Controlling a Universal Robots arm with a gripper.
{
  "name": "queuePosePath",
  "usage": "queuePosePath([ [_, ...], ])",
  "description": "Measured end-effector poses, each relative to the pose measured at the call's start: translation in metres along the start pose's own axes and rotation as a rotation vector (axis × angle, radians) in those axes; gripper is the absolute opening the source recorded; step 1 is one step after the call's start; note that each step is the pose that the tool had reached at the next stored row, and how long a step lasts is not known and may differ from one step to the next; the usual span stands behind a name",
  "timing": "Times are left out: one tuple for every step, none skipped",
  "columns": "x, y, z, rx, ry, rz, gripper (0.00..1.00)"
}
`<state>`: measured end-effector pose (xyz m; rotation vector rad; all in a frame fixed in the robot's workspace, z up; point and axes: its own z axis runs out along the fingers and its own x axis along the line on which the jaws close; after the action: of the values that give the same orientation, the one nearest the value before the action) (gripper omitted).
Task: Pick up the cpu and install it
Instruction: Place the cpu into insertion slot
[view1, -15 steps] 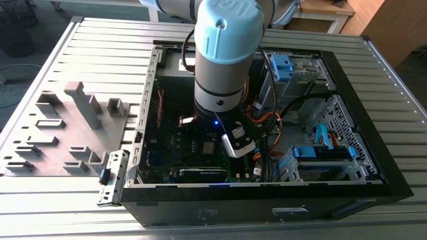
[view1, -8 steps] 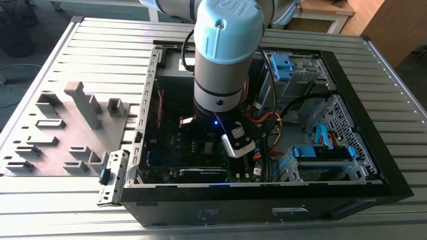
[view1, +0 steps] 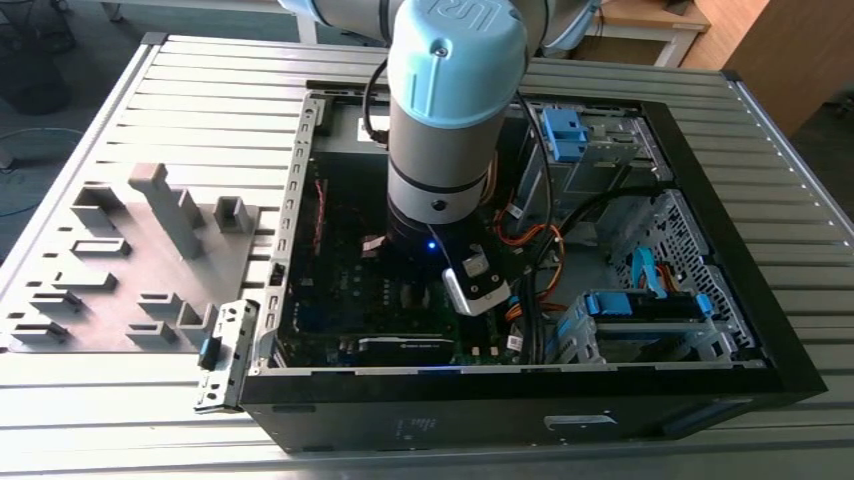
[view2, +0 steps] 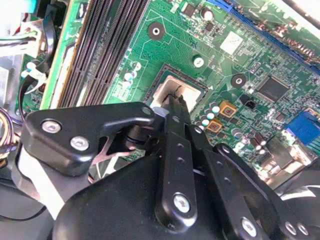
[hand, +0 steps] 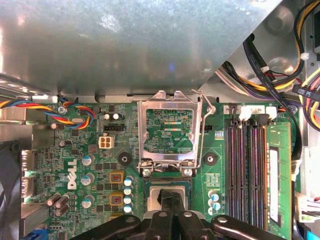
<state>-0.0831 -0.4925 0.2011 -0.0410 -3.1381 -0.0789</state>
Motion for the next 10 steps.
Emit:
queuePosePath([
  [0.0000,0.0000,0.0000,0.0000,0.0000,0.000,0.11],
  [0.0001,0.0000,0.0000,0.0000,0.0000,0.000,0.11],
  [0.0001,0.0000,0.0000,0.0000,0.0000,0.000,0.11],
  [0.0001,0.0000,0.0000,0.0000,0.0000,0.000,0.11],
  [0.0003,0.0000,0.0000,0.0000,0.0000,0.000,0.11],
  [0.0006,0.0000,0.0001,-0.0001,-0.0001,0.001,0.11],
  [0.0007,0.0000,0.0002,-0.0002,-0.0003,0.006,0.11],
  [0.0007,-0.0001,0.0003,-0.0002,-0.0007,0.014,0.11],
  [0.0007,-0.0002,0.0004,-0.0001,-0.0012,0.023,0.11],
  [0.0007,-0.0003,0.0004,0.0001,-0.0014,0.030,0.11],
])
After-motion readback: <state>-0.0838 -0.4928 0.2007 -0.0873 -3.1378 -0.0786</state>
